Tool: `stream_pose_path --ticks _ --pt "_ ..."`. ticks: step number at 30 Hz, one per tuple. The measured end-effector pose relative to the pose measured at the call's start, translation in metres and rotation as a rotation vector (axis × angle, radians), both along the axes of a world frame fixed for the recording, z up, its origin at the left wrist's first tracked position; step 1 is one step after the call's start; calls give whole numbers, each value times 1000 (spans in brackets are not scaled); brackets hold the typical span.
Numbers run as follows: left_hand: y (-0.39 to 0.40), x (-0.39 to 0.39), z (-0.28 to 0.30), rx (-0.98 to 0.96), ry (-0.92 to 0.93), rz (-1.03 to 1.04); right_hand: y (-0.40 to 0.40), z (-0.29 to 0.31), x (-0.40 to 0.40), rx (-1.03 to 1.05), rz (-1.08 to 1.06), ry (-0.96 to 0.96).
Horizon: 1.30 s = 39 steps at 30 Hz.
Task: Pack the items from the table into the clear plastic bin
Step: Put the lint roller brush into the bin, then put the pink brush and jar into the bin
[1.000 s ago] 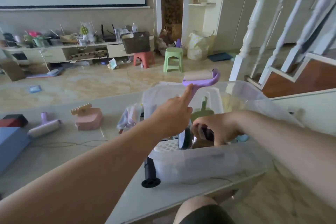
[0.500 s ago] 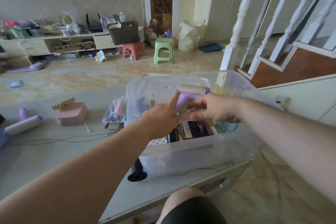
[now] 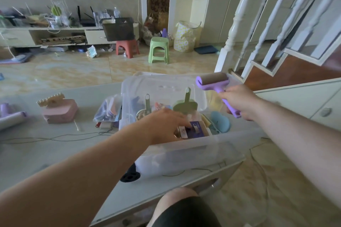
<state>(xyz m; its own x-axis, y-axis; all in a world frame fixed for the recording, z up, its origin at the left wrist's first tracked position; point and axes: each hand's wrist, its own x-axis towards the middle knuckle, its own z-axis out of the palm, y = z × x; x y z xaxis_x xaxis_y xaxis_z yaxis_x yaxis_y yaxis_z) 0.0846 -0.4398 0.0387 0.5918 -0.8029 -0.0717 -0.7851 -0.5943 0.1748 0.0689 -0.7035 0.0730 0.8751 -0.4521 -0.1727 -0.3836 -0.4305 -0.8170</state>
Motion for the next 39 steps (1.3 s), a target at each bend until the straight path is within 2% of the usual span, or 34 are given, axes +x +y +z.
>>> stream_pose_path --ticks 2,7,13,15,18,19,23,27,28,32,35,37,39 --pt "1 1 0 31 68 7 -15 -12 -5 -157 -24 119" --pt "1 5 -3 10 135 48 -18 -33 13 -493 121 413" --pt "3 7 -6 -8 160 58 7 -18 58 -907 233 426" --pt "4 7 -7 -19 149 51 8 -28 62 -901 267 530" --pt "3 9 -12 -27 143 45 8 -53 59 -756 420 678" --pt "3 10 -14 -35 141 45 9 -57 56 -746 456 666" --pt "2 13 -17 -36 136 44 10 -57 58 -760 361 604" --pt "2 9 -8 -42 32 70 23 -34 58 -822 406 413" --pt "1 5 -3 -125 2 107 32 -22 55 -806 412 341" --pt "23 -2 28 -660 -64 310 91 19 43 -707 496 60" --pt "82 -6 42 -866 -33 498 153 36 22 -638 638 -125" --pt "138 -10 36 -826 -38 634 197 38 8 -610 726 -228" --pt "197 -15 16 -667 -46 799 239 34 1 -621 795 -326"
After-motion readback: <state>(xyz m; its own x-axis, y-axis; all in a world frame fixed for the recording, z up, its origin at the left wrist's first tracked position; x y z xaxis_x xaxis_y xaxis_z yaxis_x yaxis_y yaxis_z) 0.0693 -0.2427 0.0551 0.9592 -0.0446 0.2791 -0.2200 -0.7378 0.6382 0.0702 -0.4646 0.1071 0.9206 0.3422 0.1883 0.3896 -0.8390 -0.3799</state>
